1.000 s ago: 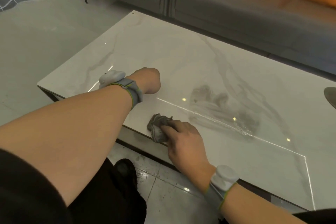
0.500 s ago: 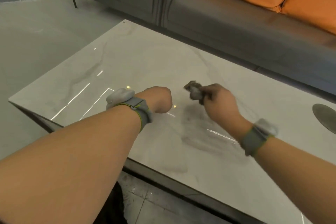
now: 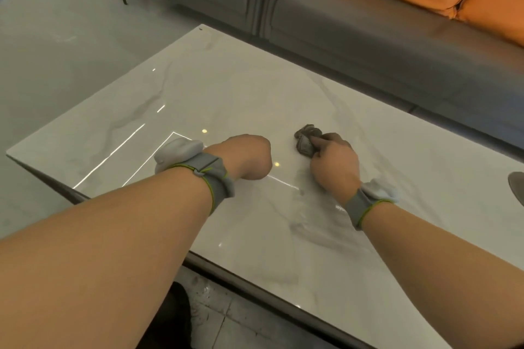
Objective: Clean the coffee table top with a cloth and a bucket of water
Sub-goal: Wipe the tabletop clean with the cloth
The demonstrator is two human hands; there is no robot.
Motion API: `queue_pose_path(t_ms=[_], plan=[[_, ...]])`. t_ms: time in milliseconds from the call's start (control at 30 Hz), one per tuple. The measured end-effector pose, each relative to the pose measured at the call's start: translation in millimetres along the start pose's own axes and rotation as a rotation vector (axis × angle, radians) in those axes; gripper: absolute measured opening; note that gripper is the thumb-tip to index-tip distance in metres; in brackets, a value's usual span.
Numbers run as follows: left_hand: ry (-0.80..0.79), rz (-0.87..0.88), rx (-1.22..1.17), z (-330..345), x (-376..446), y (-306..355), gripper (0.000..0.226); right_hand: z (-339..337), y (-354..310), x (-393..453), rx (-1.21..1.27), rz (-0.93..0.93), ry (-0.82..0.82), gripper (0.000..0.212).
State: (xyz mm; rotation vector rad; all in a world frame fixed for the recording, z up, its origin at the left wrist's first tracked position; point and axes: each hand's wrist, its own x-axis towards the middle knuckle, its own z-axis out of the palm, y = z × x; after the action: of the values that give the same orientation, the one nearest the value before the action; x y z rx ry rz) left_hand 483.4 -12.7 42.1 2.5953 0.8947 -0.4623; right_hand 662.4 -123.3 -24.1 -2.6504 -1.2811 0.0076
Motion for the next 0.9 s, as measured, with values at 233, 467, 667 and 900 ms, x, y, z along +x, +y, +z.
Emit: queue_pose_path(t_ms=[233,467,667,900], plan=[[0.002,-0.003,0.06,1.1,-4.4,7.2,0.046,-0.8,-17.2,-81.1,0.019,-0.106,0.072,0.055],[0.058,-0.038,0.073,-0.7,-6.2,19.6,0.035,-0.8,-25.3,-155.6,0.036,-0.202,0.06,0.052],[0.124,-0.006,0.01,1.9,-5.3,34.2,0.047,-13.1,-23.6,-212.7,0.077,-0.293,-0.006,0.049],[0.067,0.112,0.023,8.5,6.2,61.2,0.048,-51.9,-5.6,-212.0,0.474,-0.3,-0.412,0.048]])
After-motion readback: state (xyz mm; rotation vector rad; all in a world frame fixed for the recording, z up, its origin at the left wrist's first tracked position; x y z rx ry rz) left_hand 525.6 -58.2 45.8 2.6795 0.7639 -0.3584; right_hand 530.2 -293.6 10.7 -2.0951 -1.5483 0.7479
